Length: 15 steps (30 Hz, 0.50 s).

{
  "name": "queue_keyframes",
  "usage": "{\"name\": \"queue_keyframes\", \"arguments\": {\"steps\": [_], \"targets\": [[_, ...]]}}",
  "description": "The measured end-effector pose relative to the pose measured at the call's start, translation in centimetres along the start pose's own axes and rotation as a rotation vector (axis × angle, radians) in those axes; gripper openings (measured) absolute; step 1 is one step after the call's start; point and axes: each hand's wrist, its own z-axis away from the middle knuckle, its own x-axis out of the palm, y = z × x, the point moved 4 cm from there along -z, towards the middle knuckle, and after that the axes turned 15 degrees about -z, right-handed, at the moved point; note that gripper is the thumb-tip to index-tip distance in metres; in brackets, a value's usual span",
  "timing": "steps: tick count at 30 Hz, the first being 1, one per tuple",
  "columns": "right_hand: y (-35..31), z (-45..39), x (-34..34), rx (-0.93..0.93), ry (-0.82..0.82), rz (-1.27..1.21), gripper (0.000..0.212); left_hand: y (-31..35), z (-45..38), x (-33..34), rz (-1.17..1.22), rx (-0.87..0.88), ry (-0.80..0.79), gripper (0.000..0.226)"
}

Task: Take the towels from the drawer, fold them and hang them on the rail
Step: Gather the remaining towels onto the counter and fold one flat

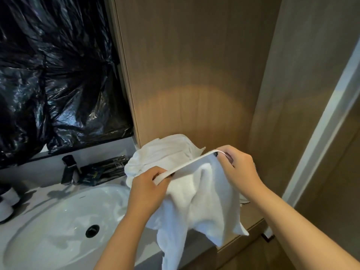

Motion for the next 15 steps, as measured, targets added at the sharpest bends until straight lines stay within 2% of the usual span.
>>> {"name": "queue_keyframes", "arguments": {"steps": [5, 7, 9, 11, 15], "targets": [[0.4, 0.3, -3.2, 0.016, 0.112, 0.092, 0.014, -3.8, 1.5, -0.6, -0.045, -0.089, -0.026, 0.019], [0.6, 0.3, -4.5, 0.076, 0.162, 0.078, 0.013, -4.7, 1.8, -1.0, 0.036, -0.175, 0.001, 0.023], [0.7, 0.2, -5.6, 0.118, 0.196, 0.087, 0.017, -5.2, 2.0, -1.0, 0.189, -0.302, 0.042, 0.018], [0.5, 0.0, -6.2, 0.132, 0.174, 0.074, 0.019, -5.0, 2.2, -0.9, 0.382, -0.401, 0.073, 0.006], [0.1, 0.2, -5.1, 0.16, -0.02, -0.022, 0.026, -2.6, 1.5, -0.5, 0.56, -0.43, 0.051, 0.021]]}}
